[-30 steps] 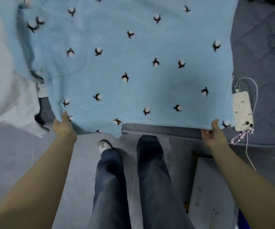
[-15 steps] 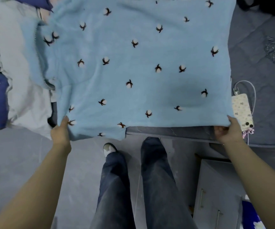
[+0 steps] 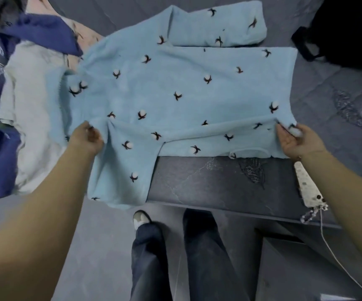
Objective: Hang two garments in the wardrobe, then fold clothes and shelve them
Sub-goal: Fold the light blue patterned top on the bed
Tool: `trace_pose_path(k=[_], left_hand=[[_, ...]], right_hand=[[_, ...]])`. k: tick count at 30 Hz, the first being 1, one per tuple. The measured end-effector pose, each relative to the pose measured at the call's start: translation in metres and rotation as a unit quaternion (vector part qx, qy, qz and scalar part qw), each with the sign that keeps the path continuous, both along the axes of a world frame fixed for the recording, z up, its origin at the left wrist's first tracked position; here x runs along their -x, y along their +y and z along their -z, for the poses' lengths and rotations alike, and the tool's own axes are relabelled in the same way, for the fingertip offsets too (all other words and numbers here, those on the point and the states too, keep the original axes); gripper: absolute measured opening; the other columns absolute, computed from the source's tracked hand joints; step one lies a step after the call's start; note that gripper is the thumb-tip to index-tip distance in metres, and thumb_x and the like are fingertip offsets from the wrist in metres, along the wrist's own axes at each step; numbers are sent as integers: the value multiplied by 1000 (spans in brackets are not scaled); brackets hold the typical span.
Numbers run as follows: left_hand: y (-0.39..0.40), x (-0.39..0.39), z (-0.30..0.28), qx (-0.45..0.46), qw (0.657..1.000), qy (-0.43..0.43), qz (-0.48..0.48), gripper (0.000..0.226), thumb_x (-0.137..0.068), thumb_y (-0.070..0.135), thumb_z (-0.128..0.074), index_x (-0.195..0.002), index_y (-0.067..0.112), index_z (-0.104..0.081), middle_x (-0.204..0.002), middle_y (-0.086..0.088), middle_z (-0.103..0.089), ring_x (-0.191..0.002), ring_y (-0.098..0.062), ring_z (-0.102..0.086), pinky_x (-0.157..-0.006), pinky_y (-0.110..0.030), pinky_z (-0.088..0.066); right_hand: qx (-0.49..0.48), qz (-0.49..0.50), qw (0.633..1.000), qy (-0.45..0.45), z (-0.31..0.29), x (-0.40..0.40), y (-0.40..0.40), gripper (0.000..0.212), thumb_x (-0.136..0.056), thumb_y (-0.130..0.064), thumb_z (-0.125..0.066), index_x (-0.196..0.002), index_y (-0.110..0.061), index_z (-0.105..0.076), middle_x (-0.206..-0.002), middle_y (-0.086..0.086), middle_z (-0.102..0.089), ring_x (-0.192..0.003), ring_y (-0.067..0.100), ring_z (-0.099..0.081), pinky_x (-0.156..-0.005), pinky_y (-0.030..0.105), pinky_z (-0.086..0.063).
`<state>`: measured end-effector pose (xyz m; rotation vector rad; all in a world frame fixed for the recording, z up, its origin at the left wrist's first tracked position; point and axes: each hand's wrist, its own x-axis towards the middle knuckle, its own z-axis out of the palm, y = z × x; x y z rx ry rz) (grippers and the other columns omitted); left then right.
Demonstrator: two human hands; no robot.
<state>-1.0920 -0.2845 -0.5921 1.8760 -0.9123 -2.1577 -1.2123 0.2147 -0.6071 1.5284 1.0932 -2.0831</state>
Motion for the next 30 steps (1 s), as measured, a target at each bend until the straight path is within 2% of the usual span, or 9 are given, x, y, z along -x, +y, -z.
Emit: trace_pose_path(k=[3,6,12,14,16,21,25,27,30], left_hand=[[25,9,27,104,985,-78,117,36,-99,21,-53,-128,-2,-52,-103,-9,-59,-94,-18,-58,-87,-25,-47],[67,0,38,288,914,-131,255,78,-90,19,-67,-150,2,-20,-148,-12,-37,-133,-22,-40,-108,-31,-36],[154,-23,50,578,554,-59,597,82,-93,29,-61,-154,5,-12,-160,-23,0,-148,-34,0,-119,-47,-1],[160,-18,67,571,429,-22,699,71,-99,41,-47,-156,21,-10,-162,-13,5,-149,-30,5,-119,-48,2],[150,-8,87,535,389,-74,746,65,-101,51,-31,-155,32,1,-161,-7,15,-148,-23,16,-118,-46,13],[129,12,118,507,356,-138,773,62,-94,60,-5,-146,40,21,-153,5,32,-139,-15,34,-104,-37,37],[129,15,111,458,388,-115,792,65,-98,57,-22,-148,40,16,-154,6,30,-143,-16,29,-105,-38,34],[122,18,96,408,476,-56,777,68,-99,50,-41,-154,35,-3,-161,6,11,-148,-14,14,-115,-41,19],[108,-5,59,378,706,32,598,50,-96,29,-60,-143,25,-44,-151,4,-40,-139,-4,-30,-116,-20,-19]], right_hand=[[-65,-117,989,63,19,3,-14,44,-104,-24,-41,-142,-2,-39,-146,12,-45,-127,11,-51,-98,23,-46],[-289,-353,878,146,22,-20,-33,42,-101,-10,-46,-142,3,-42,-137,11,-49,-110,0,-57,-90,12,-43],[-428,-690,455,366,35,-61,-58,52,-101,-11,-46,-150,-5,-30,-159,12,-20,-148,24,-17,-122,40,-14],[-447,-740,375,336,48,-52,-61,56,-105,-27,-37,-155,-13,-17,-163,7,-5,-150,23,-3,-122,44,-5],[-464,-772,330,283,64,-36,-51,60,-104,-46,-20,-156,-24,1,-163,0,11,-149,17,13,-121,43,9],[-499,-788,274,234,90,0,-17,65,-97,-62,-1,-152,-32,18,-159,-10,27,-145,8,24,-114,35,25],[-498,-792,283,212,88,-2,-23,66,-98,-58,-5,-152,-29,20,-158,-8,27,-145,11,25,-116,41,22],[-505,-778,319,197,81,-7,-36,64,-103,-47,-19,-154,-23,12,-161,-2,19,-148,17,18,-119,47,13],[-522,-738,372,211,59,-27,-69,61,-100,-20,-42,-154,-8,-16,-162,14,-4,-150,29,-2,-121,48,3]])
